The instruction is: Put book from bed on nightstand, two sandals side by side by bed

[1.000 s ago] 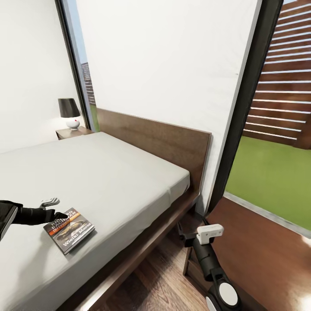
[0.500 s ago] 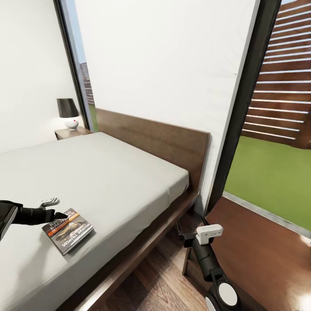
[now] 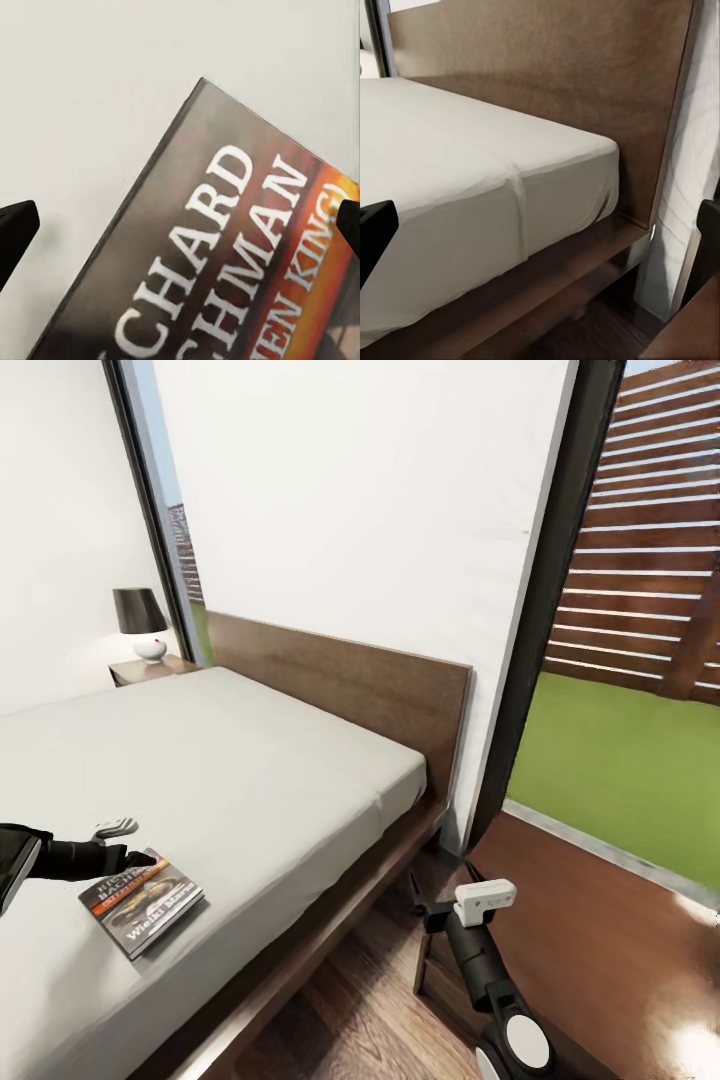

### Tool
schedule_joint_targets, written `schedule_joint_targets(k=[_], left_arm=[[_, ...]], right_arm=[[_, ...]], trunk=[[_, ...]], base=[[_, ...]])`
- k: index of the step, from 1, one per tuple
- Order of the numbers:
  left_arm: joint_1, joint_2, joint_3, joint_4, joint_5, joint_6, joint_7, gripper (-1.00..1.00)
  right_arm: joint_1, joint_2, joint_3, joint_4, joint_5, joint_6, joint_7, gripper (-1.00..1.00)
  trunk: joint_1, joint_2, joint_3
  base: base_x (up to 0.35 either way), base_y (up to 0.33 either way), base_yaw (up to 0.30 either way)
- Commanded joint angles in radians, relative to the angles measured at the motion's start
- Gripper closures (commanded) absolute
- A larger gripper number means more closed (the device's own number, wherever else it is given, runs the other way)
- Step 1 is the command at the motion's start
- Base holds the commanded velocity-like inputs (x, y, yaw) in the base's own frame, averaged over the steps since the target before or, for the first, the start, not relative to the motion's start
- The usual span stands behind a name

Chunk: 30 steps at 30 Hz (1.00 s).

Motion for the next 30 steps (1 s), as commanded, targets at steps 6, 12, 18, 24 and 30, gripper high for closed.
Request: schedule_joint_targets(k=[6,12,18,24,30], left_arm=[[0.001,-0.001,0.003,0.008,0.004,0.015,-0.009,-1.00],[0.001,-0.001,0.003,0.008,0.004,0.015,-0.009,-1.00],[0.001,-0.001,0.003,0.008,0.004,0.015,-0.009,-1.00],[0.001,-0.001,0.003,0.008,0.004,0.015,-0.009,-1.00],[0.001,-0.001,0.000,0.008,0.004,0.015,-0.009,-1.00]], right_arm=[[-0.001,-0.001,0.003,0.001,-0.002,-0.003,-0.007,-1.00],[-0.001,-0.001,0.003,0.001,-0.002,-0.003,-0.007,-1.00],[-0.001,-0.001,0.004,0.001,-0.001,-0.003,-0.007,-1.00],[-0.001,-0.001,0.004,0.001,-0.001,-0.003,-0.007,-1.00],[-0.001,-0.001,0.004,0.001,-0.001,-0.003,-0.007,-1.00]], trunk=[[0.000,0.000,-0.001],[0.000,0.000,-0.001],[0.000,0.000,-0.001],[0.000,0.000,-0.001],[0.000,0.000,-0.001]], base=[[0.000,0.000,-0.112],[-0.001,0.000,-0.025],[-0.081,0.000,-0.008],[-0.090,0.000,-0.003],[-0.029,0.000,-0.001]])
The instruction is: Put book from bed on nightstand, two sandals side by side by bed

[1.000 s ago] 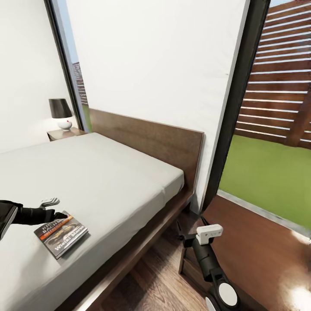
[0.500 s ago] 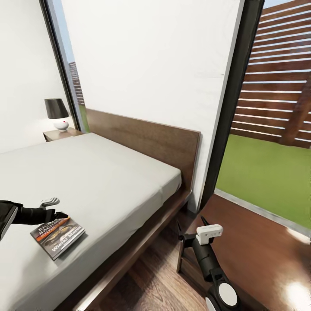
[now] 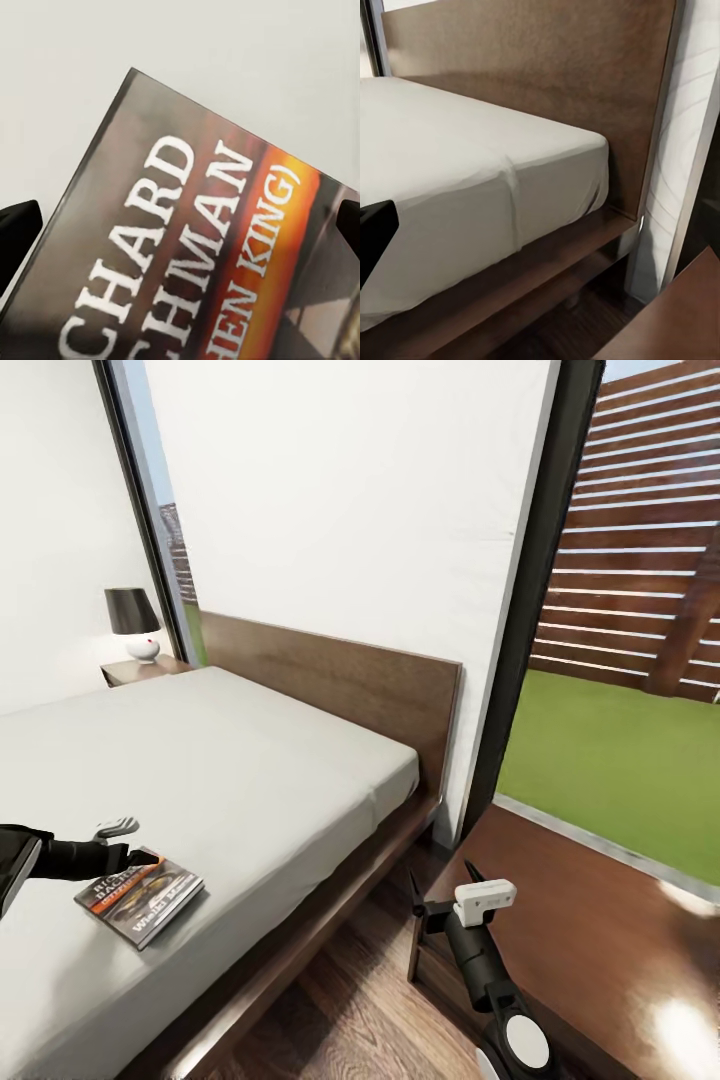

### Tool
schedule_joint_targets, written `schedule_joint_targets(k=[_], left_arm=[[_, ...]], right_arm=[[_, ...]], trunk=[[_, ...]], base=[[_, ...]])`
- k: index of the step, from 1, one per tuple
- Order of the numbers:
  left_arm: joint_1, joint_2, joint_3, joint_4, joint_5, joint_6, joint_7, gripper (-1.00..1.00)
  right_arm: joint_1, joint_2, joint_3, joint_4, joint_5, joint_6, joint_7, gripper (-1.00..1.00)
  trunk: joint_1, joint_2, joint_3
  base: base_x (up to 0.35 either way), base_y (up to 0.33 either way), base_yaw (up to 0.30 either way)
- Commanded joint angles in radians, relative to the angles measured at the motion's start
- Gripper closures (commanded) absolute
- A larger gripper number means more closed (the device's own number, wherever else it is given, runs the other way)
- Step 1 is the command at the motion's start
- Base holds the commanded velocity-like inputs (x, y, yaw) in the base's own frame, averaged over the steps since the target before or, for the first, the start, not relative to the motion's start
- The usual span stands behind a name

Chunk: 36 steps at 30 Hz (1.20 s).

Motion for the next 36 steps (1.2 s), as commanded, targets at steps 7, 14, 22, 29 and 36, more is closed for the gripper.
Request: schedule_joint_targets(k=[7,14,22,29,36], left_arm=[[0.000,-0.001,0.001,0.005,-0.023,0.015,-0.006,-1.00],[0.000,-0.001,0.001,0.005,-0.023,0.015,-0.006,-1.00],[0.000,-0.001,0.000,0.005,-0.023,0.015,-0.006,-1.00],[0.000,-0.001,0.000,0.005,-0.023,0.015,-0.006,-1.00],[0.000,-0.001,0.000,0.005,-0.023,0.015,-0.006,-1.00]], right_arm=[[-0.001,-0.001,0.003,0.000,-0.002,-0.003,-0.007,-1.00],[-0.001,-0.001,0.004,0.000,-0.002,-0.003,-0.007,-1.00],[-0.001,-0.001,0.005,0.000,-0.002,-0.003,-0.007,-1.00],[-0.001,-0.001,0.005,0.000,-0.002,-0.003,-0.007,-1.00],[-0.001,-0.001,0.005,0.001,-0.002,-0.003,-0.007,-1.00]], trunk=[[0.000,0.000,-0.001],[0.000,0.000,-0.001],[0.000,0.000,-0.001],[0.000,0.000,-0.001],[0.000,0.000,-0.001]], base=[[-0.009,0.000,0.000],[-0.002,0.000,0.000],[-0.033,0.000,0.000],[-0.028,0.000,0.000],[-0.007,0.000,0.000]])
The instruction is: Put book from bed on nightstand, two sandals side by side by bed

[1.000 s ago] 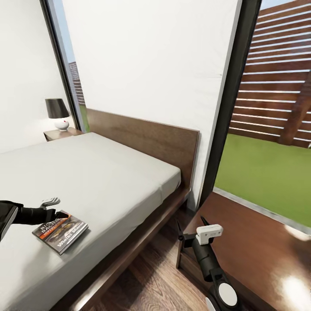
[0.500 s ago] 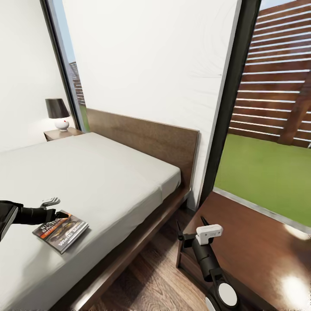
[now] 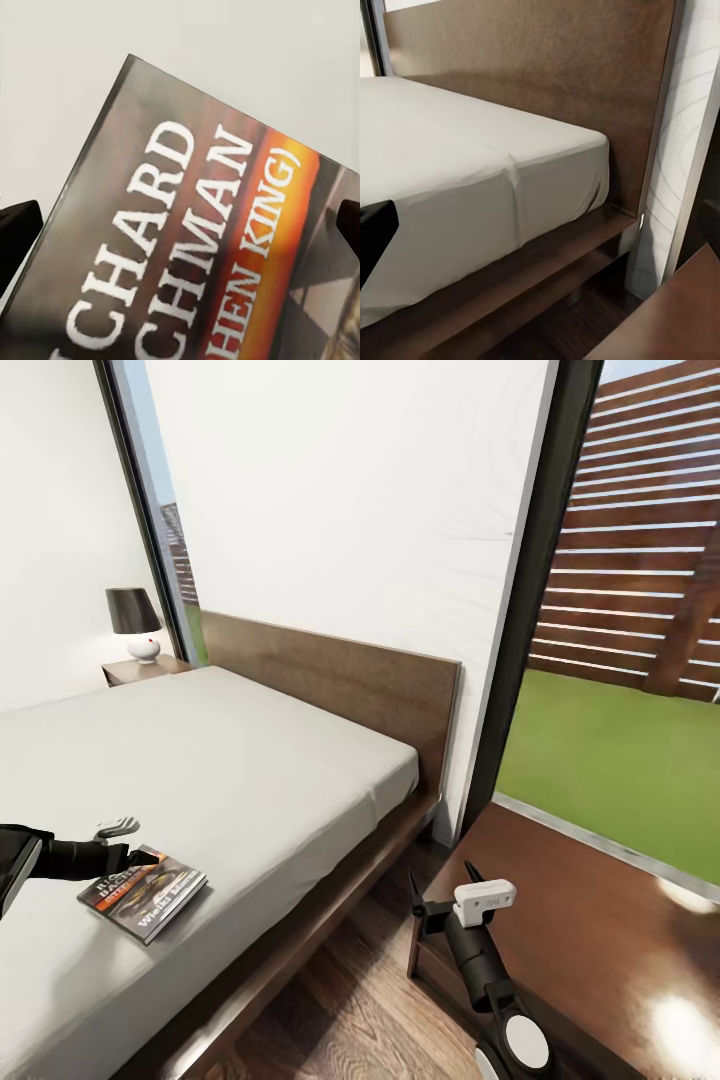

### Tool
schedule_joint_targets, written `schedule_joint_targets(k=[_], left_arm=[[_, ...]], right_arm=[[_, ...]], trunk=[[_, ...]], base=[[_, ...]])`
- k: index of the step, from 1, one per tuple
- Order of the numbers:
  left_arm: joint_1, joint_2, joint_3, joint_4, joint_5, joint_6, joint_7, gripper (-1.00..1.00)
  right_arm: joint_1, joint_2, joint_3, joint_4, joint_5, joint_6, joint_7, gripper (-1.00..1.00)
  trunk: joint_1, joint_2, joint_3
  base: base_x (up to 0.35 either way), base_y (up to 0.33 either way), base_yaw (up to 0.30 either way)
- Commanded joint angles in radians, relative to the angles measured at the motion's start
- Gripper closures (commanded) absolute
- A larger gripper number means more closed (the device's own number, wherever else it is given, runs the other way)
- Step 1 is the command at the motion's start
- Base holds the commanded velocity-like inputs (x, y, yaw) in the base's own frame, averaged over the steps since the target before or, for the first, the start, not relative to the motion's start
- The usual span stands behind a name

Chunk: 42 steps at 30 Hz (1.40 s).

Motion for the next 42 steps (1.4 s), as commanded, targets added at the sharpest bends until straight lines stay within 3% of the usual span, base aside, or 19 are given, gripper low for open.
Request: schedule_joint_targets(k=[1,36,42], left_arm=[[0.000,-0.001,0.002,0.005,-0.022,0.015,-0.006,-1.00],[0.000,-0.001,0.002,0.005,-0.022,0.014,-0.005,-1.00],[0.000,-0.001,0.002,0.005,-0.022,0.014,-0.005,-1.00]], right_arm=[[-0.001,-0.001,0.003,0.000,-0.002,-0.003,-0.007,-1.00],[-0.001,-0.001,0.005,0.001,-0.002,-0.003,-0.006,-1.00],[-0.001,-0.001,0.022,0.001,-0.002,-0.003,-0.007,-1.00]], trunk=[[0.000,0.000,-0.001],[0.000,0.000,-0.001],[0.000,0.000,-0.001]], base=[[-0.003,0.000,0.000],[-0.007,0.000,0.000],[-0.019,0.000,0.000]])
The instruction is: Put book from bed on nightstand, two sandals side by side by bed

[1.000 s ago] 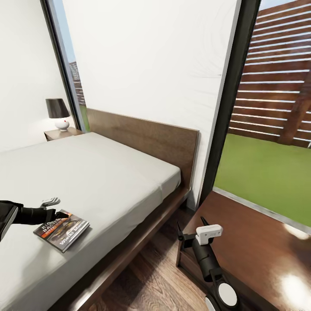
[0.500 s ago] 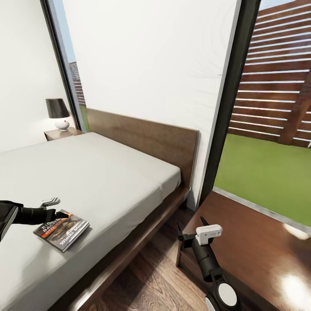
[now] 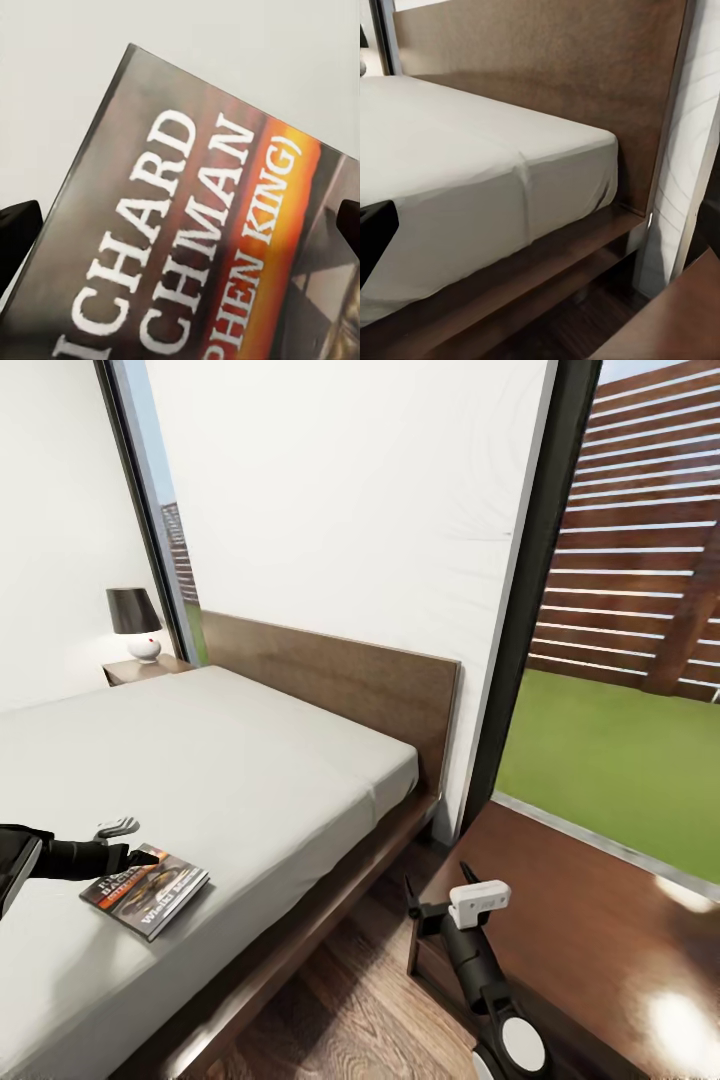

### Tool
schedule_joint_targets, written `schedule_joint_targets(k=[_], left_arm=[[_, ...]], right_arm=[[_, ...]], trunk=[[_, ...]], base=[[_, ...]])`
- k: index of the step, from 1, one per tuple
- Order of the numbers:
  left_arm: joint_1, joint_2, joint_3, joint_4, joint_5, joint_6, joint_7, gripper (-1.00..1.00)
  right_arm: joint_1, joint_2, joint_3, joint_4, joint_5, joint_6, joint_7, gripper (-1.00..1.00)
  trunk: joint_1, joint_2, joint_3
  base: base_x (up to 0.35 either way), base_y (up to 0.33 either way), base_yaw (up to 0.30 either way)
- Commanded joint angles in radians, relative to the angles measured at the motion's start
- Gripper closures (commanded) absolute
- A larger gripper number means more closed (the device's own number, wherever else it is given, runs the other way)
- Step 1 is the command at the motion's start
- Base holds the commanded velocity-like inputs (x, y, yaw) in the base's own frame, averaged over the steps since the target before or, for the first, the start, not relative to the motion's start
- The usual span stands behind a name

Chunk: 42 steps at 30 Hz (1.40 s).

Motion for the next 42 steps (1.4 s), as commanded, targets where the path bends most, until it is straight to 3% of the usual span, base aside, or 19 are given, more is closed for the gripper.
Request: schedule_joint_targets(k=[1,42], left_arm=[[0.001,-0.001,0.002,0.005,-0.024,0.014,-0.006,-1.00],[0.001,0.000,0.002,0.005,-0.024,0.014,-0.005,-1.00]], right_arm=[[-0.001,-0.001,0.006,0.000,-0.002,-0.003,-0.008,-1.00],[-0.001,-0.001,0.016,0.000,-0.002,-0.003,-0.008,-1.00]], trunk=[[0.000,0.000,-0.001],[0.000,0.000,-0.001]], base=[[-0.008,0.000,0.000],[-0.001,-0.019,0.000]])
